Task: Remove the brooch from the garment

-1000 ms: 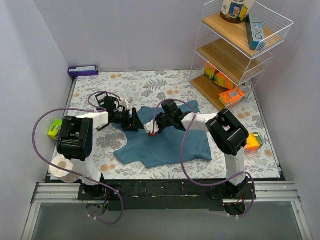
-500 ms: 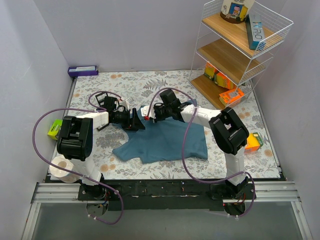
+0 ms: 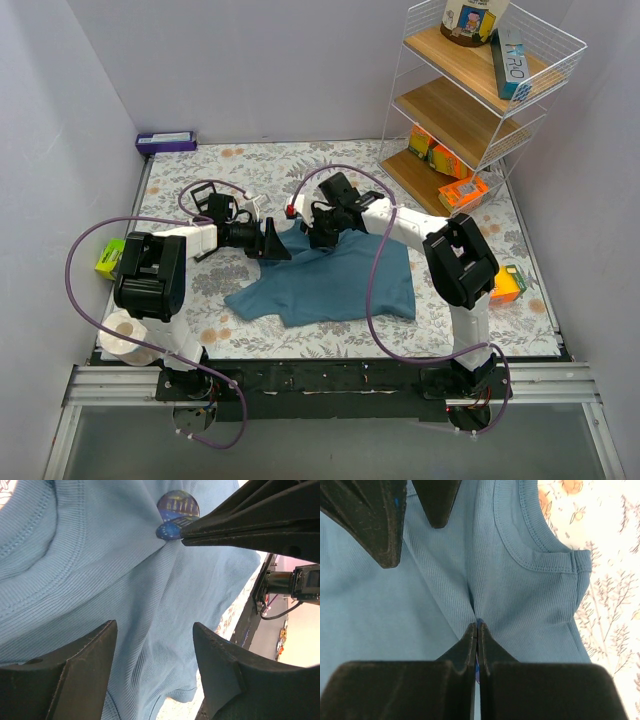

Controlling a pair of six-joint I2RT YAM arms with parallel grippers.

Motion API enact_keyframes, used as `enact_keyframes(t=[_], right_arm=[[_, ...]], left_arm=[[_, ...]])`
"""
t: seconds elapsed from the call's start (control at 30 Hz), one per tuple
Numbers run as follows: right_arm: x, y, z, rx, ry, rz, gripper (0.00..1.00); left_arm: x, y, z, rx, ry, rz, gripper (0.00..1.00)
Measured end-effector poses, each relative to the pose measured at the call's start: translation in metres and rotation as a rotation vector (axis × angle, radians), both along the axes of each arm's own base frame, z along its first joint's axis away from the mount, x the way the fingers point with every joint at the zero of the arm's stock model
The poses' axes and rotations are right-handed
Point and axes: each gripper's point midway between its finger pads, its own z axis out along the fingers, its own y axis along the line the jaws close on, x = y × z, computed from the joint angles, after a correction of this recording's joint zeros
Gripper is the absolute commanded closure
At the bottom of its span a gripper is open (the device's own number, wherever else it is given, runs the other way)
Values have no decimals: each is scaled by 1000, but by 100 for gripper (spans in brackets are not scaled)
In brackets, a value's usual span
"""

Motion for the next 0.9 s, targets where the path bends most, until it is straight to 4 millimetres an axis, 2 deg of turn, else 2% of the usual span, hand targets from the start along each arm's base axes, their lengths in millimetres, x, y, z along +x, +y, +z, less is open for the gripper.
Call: enact_keyframes(t=[0.2,0.47,0.6,0.8,0.9], right_arm=[[-16,-11,-3,-53,137,-89,99],[-33,-18,-6,-112,219,-113,99],[-28,-15,-9,-127,220,-109,79],[-23,-14,-23,-149,226,-96,68],[-19,-17,-22,-137,237,-104,65]], left_arm=[[-5,-4,2,-25,-61,-63,39],[-26,-19,15,-47,-187,-147,39],[-27,-28,19,-53,-216,-166,39],[-26,-25,22,-18,-218,-165,39],[-26,-23,25,-1,-215,-158,39]])
